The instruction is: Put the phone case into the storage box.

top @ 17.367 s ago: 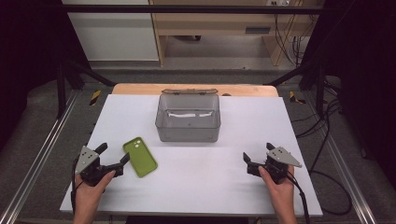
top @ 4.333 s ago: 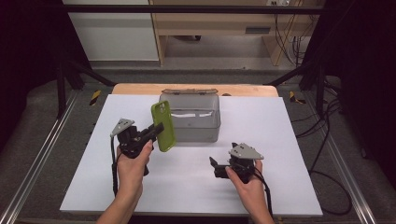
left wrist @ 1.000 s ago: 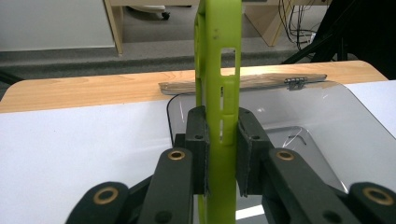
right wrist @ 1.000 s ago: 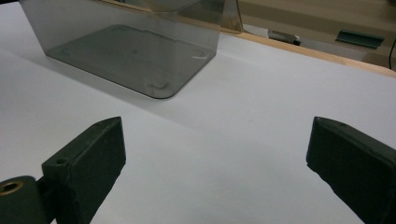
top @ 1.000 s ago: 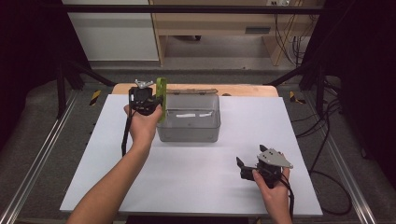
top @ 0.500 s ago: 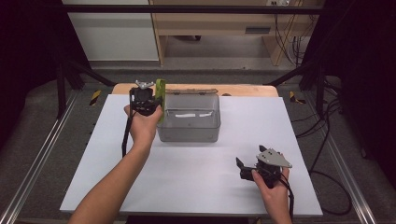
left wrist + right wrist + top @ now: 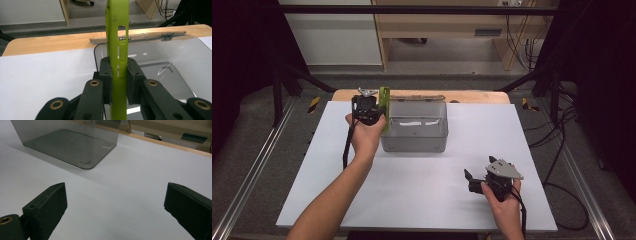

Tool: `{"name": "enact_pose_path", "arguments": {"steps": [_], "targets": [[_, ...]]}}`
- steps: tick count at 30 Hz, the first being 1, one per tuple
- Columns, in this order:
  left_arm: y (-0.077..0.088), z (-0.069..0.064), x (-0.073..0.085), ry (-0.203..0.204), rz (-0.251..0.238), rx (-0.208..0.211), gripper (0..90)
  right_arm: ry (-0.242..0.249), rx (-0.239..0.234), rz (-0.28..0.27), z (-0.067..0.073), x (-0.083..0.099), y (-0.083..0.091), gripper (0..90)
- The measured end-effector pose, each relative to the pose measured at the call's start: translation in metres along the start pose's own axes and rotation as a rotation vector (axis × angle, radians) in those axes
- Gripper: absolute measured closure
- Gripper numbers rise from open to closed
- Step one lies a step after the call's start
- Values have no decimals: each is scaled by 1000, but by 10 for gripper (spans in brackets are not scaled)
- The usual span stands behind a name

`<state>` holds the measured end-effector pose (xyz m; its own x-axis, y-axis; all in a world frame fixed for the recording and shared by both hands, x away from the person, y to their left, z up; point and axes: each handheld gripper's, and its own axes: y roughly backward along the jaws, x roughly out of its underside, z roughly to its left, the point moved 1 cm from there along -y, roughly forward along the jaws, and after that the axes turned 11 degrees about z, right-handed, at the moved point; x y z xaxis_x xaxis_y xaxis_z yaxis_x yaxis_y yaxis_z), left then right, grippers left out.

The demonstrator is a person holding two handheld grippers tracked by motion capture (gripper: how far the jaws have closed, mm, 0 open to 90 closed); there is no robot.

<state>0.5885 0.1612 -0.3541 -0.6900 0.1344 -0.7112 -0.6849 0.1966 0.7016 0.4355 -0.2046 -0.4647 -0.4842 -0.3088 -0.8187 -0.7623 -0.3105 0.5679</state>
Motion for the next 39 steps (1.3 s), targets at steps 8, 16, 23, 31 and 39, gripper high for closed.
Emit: {"name": "enact_pose_path", "arguments": {"steps": [8,16,23,31,39], "targets": [[-2,0,0,-4,10,3,774,0,-1,5,0,0,-1,52],[-10,0,1,-4,33,4,773,2,-2,16,0,1,-2,52],[-15,2,1,-1,48,7,773,6,-2,25,1,2,-3,52],[-18,3,2,-3,62,16,773,7,-4,32,2,2,-5,51],[-20,3,4,-9,81,24,773,9,-5,39,2,3,-6,51]]}}
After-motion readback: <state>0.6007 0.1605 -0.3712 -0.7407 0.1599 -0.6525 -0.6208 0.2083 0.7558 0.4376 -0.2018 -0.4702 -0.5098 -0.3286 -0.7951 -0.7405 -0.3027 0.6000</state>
